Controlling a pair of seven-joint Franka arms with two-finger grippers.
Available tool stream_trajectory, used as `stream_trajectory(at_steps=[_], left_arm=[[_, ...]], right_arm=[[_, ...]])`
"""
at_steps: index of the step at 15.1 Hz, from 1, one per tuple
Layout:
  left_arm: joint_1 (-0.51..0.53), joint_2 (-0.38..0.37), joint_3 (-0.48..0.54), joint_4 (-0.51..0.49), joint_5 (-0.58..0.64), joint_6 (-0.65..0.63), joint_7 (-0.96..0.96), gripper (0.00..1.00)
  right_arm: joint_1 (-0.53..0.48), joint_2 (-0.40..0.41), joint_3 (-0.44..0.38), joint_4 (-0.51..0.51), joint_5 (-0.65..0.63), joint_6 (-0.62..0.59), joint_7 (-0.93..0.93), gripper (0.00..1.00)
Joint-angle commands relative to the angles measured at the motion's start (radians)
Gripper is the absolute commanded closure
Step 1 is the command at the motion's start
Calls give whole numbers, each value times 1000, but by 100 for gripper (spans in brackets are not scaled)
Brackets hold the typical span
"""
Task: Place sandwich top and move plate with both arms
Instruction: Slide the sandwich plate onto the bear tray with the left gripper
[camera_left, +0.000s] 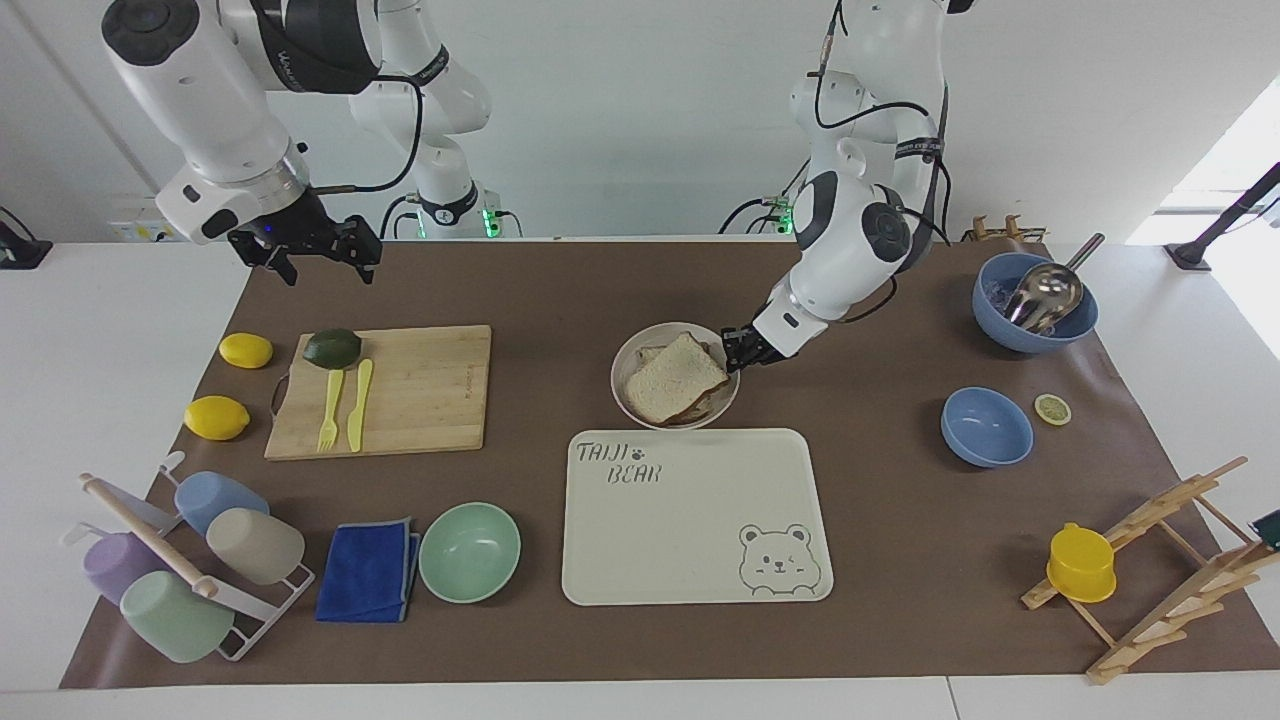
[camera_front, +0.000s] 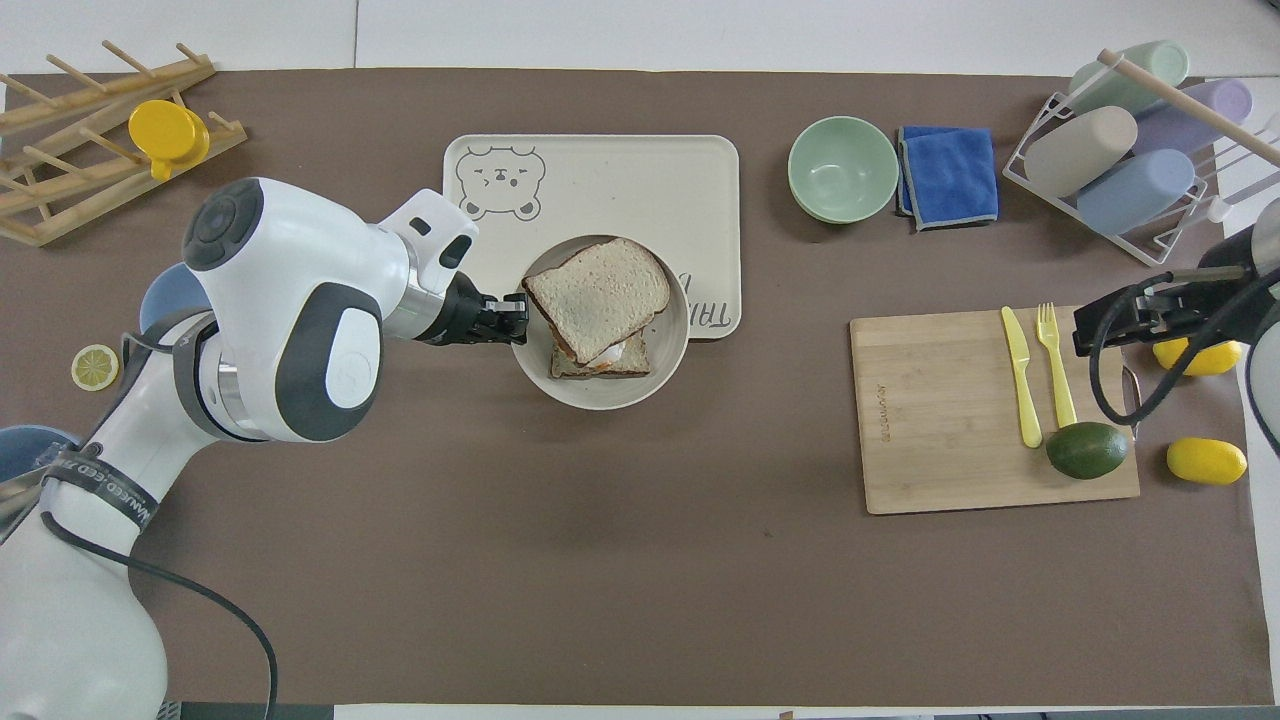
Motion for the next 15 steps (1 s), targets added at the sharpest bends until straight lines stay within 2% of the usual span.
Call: stream_trajectory(at_steps=[1,3,5,8,15], left_arm=[[10,143,2,212,-16,-93,18,100],[29,208,8,278,-9,-91,18,100],[52,229,8,284,9,-81,19,100],[56,280,7,284,7,25,21,100],[67,286,8,241,7,114,28,100]], right_arm=[[-7,-10,7,-3,0,4,-18,0],[-7,-10,7,-2,-2,4,-18,0],[-8,-10,7,-3,0,6,-18,0],[-8,-10,11,-2,1,7,-18,0],[-7,-10,11,-2,4,13,-18,0]])
